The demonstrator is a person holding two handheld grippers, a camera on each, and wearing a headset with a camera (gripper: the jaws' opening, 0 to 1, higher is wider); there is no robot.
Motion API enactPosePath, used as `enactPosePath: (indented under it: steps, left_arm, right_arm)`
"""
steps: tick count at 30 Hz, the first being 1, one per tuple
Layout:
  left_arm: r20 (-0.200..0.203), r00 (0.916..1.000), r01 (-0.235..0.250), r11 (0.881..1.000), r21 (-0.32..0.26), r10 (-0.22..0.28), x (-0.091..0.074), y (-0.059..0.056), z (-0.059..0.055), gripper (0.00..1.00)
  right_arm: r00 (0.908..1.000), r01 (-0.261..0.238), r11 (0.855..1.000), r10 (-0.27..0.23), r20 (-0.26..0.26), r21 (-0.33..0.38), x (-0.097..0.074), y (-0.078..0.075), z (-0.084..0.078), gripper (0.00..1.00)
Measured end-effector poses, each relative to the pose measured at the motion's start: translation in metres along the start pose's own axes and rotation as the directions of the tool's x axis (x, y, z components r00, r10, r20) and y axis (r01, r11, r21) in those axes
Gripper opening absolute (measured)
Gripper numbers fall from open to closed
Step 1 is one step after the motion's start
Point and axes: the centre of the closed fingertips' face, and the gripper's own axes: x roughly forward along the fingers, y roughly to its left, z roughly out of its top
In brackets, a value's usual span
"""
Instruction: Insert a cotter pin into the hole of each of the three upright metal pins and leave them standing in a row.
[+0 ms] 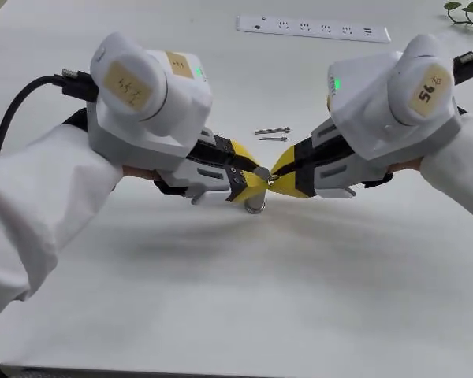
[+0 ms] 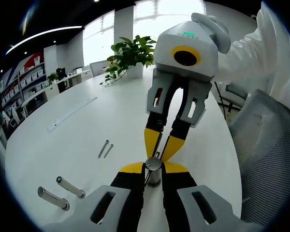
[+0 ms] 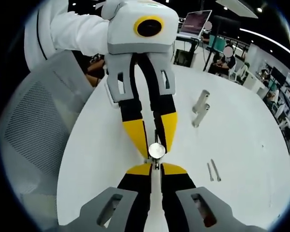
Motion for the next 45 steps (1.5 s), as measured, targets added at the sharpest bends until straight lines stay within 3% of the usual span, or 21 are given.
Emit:
enactPosePath:
  steps: [4, 10, 24, 30, 35, 39, 42, 45]
  left_arm:
    - [-0.002, 1.0, -0.003, 1.0, 0.004, 0.003, 0.0, 0.0, 0.0, 0.1]
    - [-0.002, 0.9999, -0.011, 1.0, 0.005, 0.011, -0.001, 0.0, 0.0, 0.1]
    - [-0.005, 0.9999, -0.014, 1.0, 0.01, 0.014, -0.002, -0.001, 0.0, 0.1]
    - [0.025, 0.9995, -0.021, 1.0, 0.02, 0.021, -0.006, 0.0, 0.003, 0.12]
    - [0.036, 0.9984, -0.044, 0.999, 0.018, 0.043, -0.016, 0.005, 0.001, 0.29]
    - [0.065, 0.9957, -0.065, 0.998, -0.013, 0.065, -0.027, 0.008, 0.0, 0.42]
    - [0.063, 0.9954, -0.07, 0.996, -0.048, 0.073, -0.034, 0.005, -0.007, 0.49]
    - [0.065, 0.9939, -0.085, 0.994, -0.065, 0.089, -0.038, 0.004, -0.013, 0.72]
  right_arm:
    - [0.9999, 0.015, 1.0, -0.014, -0.007, 0.012, -0.005, -0.003, -0.005, 0.03]
    - [0.9989, 0.035, 0.998, -0.036, 0.029, 0.053, -0.015, -0.008, -0.002, 0.01]
    - [0.9993, 0.024, 0.999, -0.025, 0.028, 0.032, -0.012, -0.004, 0.002, 0.0]
    - [0.9991, 0.032, 0.998, -0.034, 0.026, 0.047, -0.016, -0.005, 0.002, 0.0]
    - [0.9986, 0.031, 0.997, -0.034, 0.04, 0.074, -0.017, -0.002, 0.004, 0.06]
    - [0.9983, 0.025, 0.995, -0.03, 0.05, 0.098, -0.016, -0.001, 0.007, 0.1]
    - [0.9986, 0.019, 0.993, -0.025, 0.048, 0.119, -0.012, 0.001, 0.01, 0.14]
    - [0.9989, 0.015, 0.992, -0.021, 0.042, 0.128, -0.008, 0.003, 0.012, 0.16]
